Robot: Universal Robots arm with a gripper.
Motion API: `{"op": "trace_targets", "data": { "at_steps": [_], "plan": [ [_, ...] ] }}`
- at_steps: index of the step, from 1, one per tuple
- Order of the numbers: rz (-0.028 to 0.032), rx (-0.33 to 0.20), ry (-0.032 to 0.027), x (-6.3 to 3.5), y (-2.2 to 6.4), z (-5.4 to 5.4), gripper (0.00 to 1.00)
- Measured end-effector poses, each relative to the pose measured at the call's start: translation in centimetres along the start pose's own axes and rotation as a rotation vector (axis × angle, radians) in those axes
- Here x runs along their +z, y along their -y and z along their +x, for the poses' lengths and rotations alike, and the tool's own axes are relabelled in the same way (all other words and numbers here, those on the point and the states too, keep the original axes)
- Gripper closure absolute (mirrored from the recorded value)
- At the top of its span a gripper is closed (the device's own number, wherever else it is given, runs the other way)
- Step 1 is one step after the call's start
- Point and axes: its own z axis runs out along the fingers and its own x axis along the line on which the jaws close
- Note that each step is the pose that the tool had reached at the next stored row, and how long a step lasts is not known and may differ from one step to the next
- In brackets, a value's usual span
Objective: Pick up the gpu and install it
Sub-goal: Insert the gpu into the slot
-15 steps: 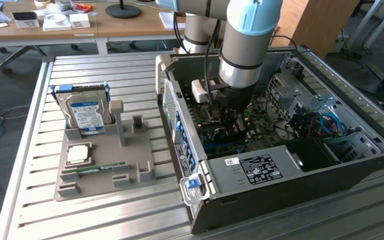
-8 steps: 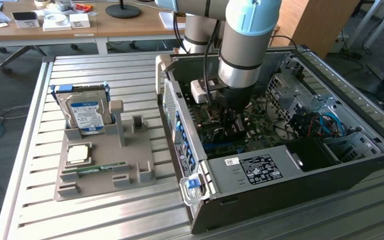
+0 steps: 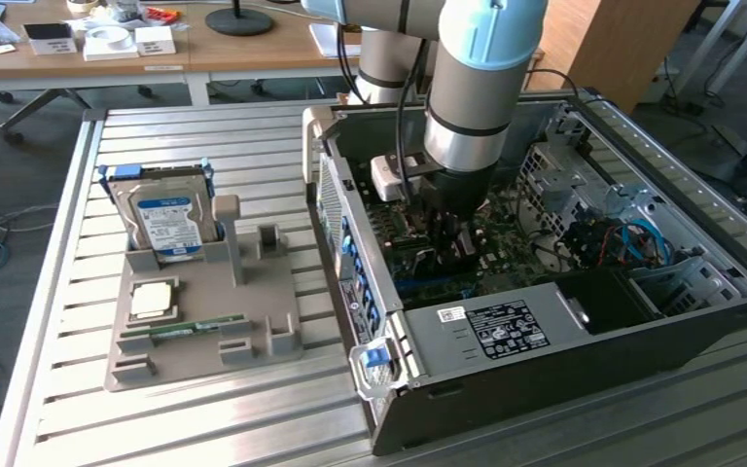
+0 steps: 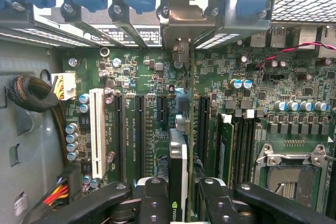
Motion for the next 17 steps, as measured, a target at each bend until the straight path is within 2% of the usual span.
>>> {"op": "trace_targets", "data": {
  "at_steps": [17],
  "plan": [
    [0.0002,0.005,-0.0004,0.09,-0.01,0.0,0.73]
  ]
}}
